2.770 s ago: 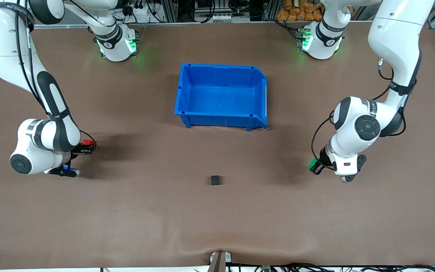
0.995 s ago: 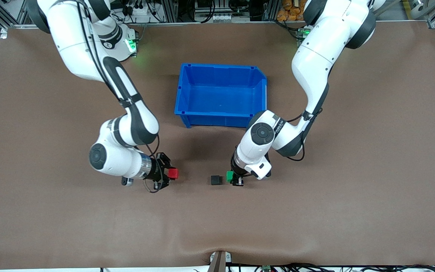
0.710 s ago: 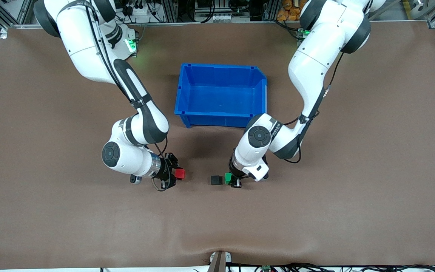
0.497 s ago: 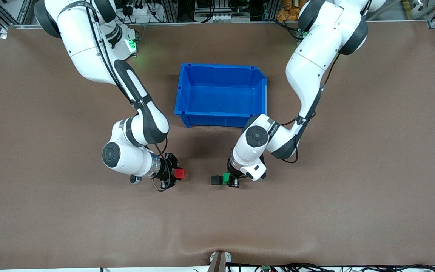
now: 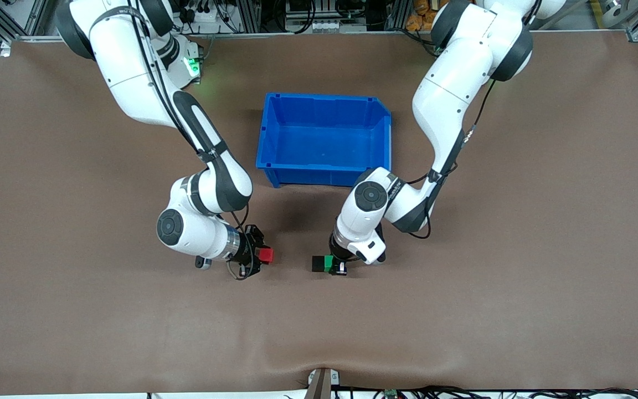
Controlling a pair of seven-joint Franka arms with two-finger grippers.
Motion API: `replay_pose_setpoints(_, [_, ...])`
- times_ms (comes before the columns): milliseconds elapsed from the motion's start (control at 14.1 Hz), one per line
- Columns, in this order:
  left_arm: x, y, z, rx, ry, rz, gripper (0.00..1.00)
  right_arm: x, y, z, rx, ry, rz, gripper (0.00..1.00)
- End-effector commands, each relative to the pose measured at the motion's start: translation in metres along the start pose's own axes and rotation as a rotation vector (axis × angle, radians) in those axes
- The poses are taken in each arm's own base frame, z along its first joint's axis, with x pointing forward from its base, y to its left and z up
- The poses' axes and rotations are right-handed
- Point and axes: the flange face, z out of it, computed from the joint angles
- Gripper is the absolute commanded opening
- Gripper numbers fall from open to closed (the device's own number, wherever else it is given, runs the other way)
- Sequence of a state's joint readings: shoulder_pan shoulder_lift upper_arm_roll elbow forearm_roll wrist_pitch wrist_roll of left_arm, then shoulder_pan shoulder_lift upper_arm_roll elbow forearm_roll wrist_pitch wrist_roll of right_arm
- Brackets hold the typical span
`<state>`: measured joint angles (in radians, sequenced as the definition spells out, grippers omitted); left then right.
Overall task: Attach green and red cubes to black cube
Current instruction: 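Press the green cube against the black cube and open the left gripper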
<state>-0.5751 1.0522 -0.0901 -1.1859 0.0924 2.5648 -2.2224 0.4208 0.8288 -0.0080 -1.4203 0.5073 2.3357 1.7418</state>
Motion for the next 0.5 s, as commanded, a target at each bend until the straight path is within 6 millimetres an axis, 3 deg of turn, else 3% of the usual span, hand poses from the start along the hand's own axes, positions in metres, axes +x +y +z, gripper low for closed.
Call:
replay_pose_setpoints(0, [-0.008,0.001,0.002,-0.028,-0.005,0.031,1.0,-0.005,-0.001,0.006,0.006,-0.011,0.022,0.0])
replay_pose_setpoints(142, [-0.01,0.003,-0.005,-0.035,0.0,0.083,1.0,-0.014,0.0,0.011,0.029,-0.015,0.029,0.0])
replay_pose_setpoints(426, [-0.019,0.024,-0.076,-0.002,0.074,0.108,1.0,-0.048,-0.003,0.018,0.08,-0.047,0.091,0.0])
